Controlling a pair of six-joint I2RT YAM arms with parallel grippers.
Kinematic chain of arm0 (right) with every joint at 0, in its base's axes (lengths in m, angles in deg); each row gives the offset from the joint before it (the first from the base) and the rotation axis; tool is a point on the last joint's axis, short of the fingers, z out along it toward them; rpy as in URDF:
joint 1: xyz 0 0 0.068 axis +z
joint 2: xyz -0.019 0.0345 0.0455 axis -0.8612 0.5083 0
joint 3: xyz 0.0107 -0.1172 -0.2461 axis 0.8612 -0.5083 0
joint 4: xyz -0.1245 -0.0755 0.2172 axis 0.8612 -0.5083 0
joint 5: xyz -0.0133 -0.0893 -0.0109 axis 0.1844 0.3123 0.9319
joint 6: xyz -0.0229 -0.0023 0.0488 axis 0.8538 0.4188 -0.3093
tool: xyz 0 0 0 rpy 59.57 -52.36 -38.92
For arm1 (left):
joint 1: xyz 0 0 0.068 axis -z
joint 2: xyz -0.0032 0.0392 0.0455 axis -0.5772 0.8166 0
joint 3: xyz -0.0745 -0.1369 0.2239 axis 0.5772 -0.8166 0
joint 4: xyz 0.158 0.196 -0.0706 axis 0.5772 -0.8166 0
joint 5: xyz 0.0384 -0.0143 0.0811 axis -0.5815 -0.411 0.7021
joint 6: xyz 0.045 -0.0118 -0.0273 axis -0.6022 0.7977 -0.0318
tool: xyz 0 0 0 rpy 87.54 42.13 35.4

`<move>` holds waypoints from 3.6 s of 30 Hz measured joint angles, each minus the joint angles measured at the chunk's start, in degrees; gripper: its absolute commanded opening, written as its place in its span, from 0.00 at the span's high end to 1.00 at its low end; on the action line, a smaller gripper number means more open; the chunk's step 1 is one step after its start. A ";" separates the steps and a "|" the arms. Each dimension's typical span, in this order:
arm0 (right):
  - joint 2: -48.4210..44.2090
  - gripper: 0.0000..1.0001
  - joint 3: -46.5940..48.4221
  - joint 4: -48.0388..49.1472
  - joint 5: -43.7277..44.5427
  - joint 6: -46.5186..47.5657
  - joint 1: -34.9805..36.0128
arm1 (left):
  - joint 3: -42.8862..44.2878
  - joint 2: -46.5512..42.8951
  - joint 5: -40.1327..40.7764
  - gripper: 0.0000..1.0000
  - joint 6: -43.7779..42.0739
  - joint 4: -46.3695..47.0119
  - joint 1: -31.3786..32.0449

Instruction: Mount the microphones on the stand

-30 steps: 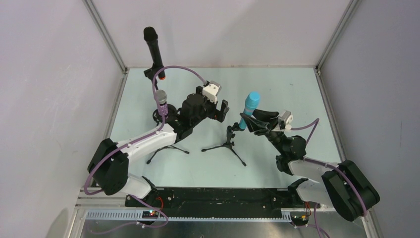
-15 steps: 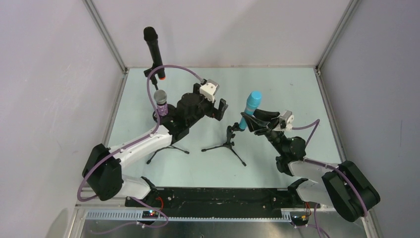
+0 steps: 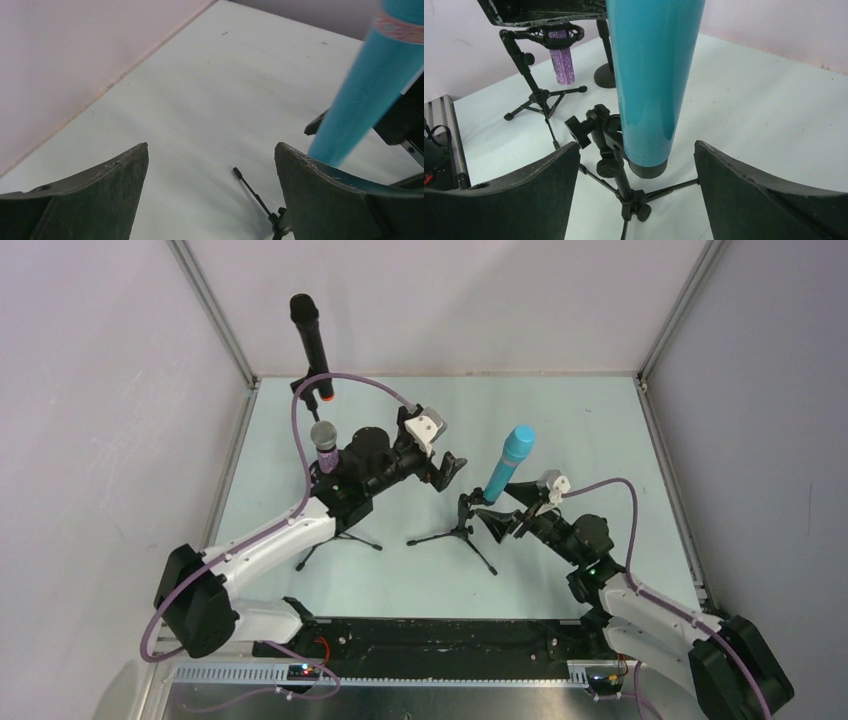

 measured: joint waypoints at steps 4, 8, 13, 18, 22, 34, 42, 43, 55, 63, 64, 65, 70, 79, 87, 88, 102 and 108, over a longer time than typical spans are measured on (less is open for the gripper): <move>-5.14 0.07 0.04 -4.63 -0.20 0.42 0.00 | -0.11 -2.19 -5.40 0.00 -3.28 0.02 0.00; -9.97 0.03 0.13 -10.67 -0.24 0.72 -0.02 | -0.63 -5.03 -11.76 0.00 -6.69 0.26 0.00; -14.03 0.00 0.13 -17.29 -0.09 0.35 -0.33 | -1.42 -5.86 -20.24 0.00 -9.73 0.50 0.00; -15.80 0.01 0.13 -22.56 0.50 -1.79 -1.25 | -1.95 -4.55 -28.41 0.01 -10.36 0.55 0.00; -16.65 0.01 0.11 -25.05 0.46 -2.40 -1.62 | -1.95 -1.01 -33.53 0.06 -10.14 0.59 0.00; -17.92 0.01 -0.72 -26.45 -1.60 -2.29 -1.75 | -1.95 7.63 -36.68 0.21 -9.53 0.42 0.00; -18.97 0.01 -1.16 -27.30 -2.14 -1.68 -1.90 | -1.95 9.11 -34.03 0.26 -9.81 0.39 0.04; -19.08 0.01 -1.31 -27.28 -2.14 -1.68 -1.90 | -1.95 9.33 -33.81 0.27 -9.84 0.35 0.04; -17.94 0.00 -2.29 -26.58 -2.36 -1.68 -2.01 | -1.92 10.51 -32.00 0.55 -11.45 -1.33 0.52; -15.21 0.00 -2.58 -23.91 -2.73 -1.68 -2.01 | -1.92 10.23 -31.34 0.66 -13.07 -1.99 0.61; -14.93 0.01 -2.58 -23.61 -2.75 -1.70 -2.01 | -1.92 10.14 -31.30 0.50 -13.22 -2.12 0.63; -14.64 0.01 -2.58 -23.28 -2.75 -1.66 -2.01 | -1.92 10.05 -31.17 0.41 -13.35 -2.23 0.66; -13.57 0.01 -2.58 -22.01 -3.08 -1.51 -2.01 | -1.92 9.73 -28.68 0.12 -16.39 -3.93 0.50; -13.60 0.01 -2.67 -21.59 -3.21 -1.14 -1.99 | -2.62 8.24 -26.67 0.21 -20.85 -5.68 -0.11; -13.55 0.01 -3.26 -21.27 -3.19 -0.63 -1.99 | -2.60 8.26 -31.47 0.30 -20.68 -6.05 -0.98; -13.46 0.00 -3.30 -21.22 -3.19 -0.63 -1.99 | -2.60 8.26 -32.22 0.30 -20.63 -6.08 -1.01; -10.32 0.01 -3.50 -19.85 -3.17 -0.50 -1.66 | -1.90 9.60 -36.54 0.70 -18.84 -6.05 -1.07; -6.69 0.01 -4.02 -16.39 -2.51 0.35 0.02 | -1.81 9.68 -36.59 0.99 -18.64 -6.05 -1.11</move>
